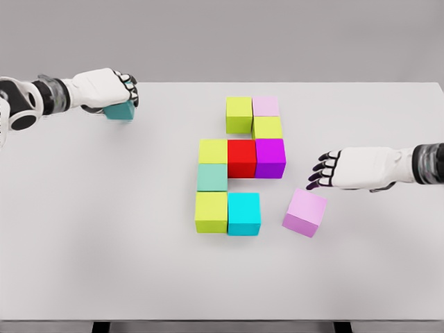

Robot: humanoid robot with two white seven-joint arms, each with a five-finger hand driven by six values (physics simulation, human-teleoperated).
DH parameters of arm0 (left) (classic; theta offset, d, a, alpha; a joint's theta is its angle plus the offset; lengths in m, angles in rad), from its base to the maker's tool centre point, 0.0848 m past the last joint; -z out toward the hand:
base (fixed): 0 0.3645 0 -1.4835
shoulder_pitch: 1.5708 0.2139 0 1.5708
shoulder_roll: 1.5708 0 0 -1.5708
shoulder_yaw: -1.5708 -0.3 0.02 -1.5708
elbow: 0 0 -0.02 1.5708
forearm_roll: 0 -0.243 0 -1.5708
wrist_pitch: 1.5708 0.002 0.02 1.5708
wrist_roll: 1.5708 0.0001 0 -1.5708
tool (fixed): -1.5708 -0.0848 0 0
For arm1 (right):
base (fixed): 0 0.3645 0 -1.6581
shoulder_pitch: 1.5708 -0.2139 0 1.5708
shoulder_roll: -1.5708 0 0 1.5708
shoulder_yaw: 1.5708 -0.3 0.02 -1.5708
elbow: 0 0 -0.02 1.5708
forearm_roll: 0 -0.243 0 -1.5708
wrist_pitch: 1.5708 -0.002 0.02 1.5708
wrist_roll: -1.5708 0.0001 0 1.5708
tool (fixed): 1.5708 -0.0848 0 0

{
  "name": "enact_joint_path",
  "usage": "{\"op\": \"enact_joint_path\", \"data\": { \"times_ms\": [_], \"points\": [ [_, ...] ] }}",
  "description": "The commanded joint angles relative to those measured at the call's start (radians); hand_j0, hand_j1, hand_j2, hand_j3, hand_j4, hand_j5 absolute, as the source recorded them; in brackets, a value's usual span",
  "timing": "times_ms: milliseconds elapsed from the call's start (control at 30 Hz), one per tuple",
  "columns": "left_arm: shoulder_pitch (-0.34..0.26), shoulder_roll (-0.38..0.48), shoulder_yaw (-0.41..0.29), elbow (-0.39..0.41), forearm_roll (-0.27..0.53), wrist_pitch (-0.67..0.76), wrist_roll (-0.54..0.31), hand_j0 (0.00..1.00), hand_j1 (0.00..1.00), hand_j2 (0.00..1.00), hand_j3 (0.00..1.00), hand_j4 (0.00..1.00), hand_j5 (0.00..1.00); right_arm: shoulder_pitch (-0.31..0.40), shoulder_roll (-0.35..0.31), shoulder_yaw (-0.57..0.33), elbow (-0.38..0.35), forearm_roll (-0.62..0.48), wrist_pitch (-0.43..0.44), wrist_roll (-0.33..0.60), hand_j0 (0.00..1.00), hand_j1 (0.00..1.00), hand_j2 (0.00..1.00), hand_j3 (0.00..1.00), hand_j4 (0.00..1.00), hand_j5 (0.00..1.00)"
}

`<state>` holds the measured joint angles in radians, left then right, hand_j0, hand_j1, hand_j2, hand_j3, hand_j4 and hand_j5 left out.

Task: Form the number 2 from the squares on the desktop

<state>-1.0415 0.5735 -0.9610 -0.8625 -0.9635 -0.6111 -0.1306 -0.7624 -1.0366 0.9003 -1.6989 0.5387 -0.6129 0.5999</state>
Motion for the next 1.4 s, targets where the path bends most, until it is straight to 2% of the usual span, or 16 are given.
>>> {"op": "enact_joint_path", "data": {
  "times_ms": [0, 500, 633, 733, 867, 967, 1033, 1167, 1267, 1367],
  "points": [
    [-0.002, -0.047, 0.002, 0.042, 0.006, 0.000, -0.001, 0.68, 0.68, 0.68, 0.68, 0.68, 0.68, 0.000, 0.007, 0.002, -0.004, -0.003, 0.002, 0.000, 1.00, 1.00, 1.00, 1.00, 1.00, 1.00],
    [-0.068, -0.241, 0.004, 0.172, 0.008, 0.000, -0.023, 0.68, 0.68, 0.68, 0.68, 0.68, 0.68, -0.002, 0.010, -0.009, -0.041, -0.009, 0.002, -0.003, 1.00, 1.00, 1.00, 1.00, 1.00, 1.00],
    [-0.068, -0.256, 0.002, 0.171, 0.008, 0.000, -0.029, 0.68, 0.68, 0.68, 0.68, 0.68, 0.68, -0.002, -0.016, -0.038, -0.004, -0.026, 0.002, -0.009, 1.00, 1.00, 1.00, 1.00, 1.00, 1.00],
    [-0.074, -0.270, 0.002, 0.172, 0.008, 0.000, -0.030, 0.68, 0.68, 0.68, 0.68, 0.68, 0.68, 0.000, -0.077, -0.041, 0.008, -0.082, 0.002, -0.008, 1.00, 1.00, 1.00, 1.00, 1.00, 1.00],
    [-0.075, -0.285, 0.002, 0.172, 0.008, 0.000, -0.035, 0.69, 0.69, 0.69, 0.69, 0.69, 0.69, 0.008, -0.146, -0.024, -0.004, -0.089, 0.002, -0.008, 1.00, 1.00, 1.00, 1.00, 1.00, 1.00],
    [-0.075, -0.300, 0.001, 0.171, 0.008, 0.000, -0.038, 0.69, 0.69, 0.69, 0.69, 0.69, 0.69, 0.011, -0.166, 0.028, -0.007, -0.094, 0.002, -0.009, 1.00, 1.00, 1.00, 1.00, 1.00, 1.00],
    [-0.075, -0.302, 0.001, 0.169, 0.012, 0.000, -0.038, 0.69, 0.69, 0.69, 0.69, 0.69, 0.69, 0.011, -0.189, 0.055, -0.054, -0.094, 0.002, -0.009, 1.00, 1.00, 1.00, 1.00, 1.00, 1.00],
    [-0.077, -0.316, 0.002, 0.165, 0.017, 0.000, -0.038, 0.71, 0.71, 0.71, 0.71, 0.71, 0.71, 0.011, -0.195, 0.081, -0.067, -0.095, 0.002, -0.012, 1.00, 1.00, 1.00, 1.00, 1.00, 1.00],
    [-0.083, -0.342, 0.001, 0.171, 0.017, 0.000, -0.038, 0.71, 0.71, 0.71, 0.71, 0.71, 0.71, 0.011, -0.197, 0.092, -0.067, -0.154, 0.002, -0.012, 1.00, 1.00, 1.00, 1.00, 1.00, 1.00],
    [-0.084, -0.345, 0.001, 0.172, 0.017, 0.000, -0.038, 0.71, 0.71, 0.71, 0.71, 0.71, 0.71, 0.011, -0.189, 0.095, -0.067, -0.158, 0.002, -0.012, 1.00, 1.00, 1.00, 1.00, 1.00, 1.00]
  ]
}}
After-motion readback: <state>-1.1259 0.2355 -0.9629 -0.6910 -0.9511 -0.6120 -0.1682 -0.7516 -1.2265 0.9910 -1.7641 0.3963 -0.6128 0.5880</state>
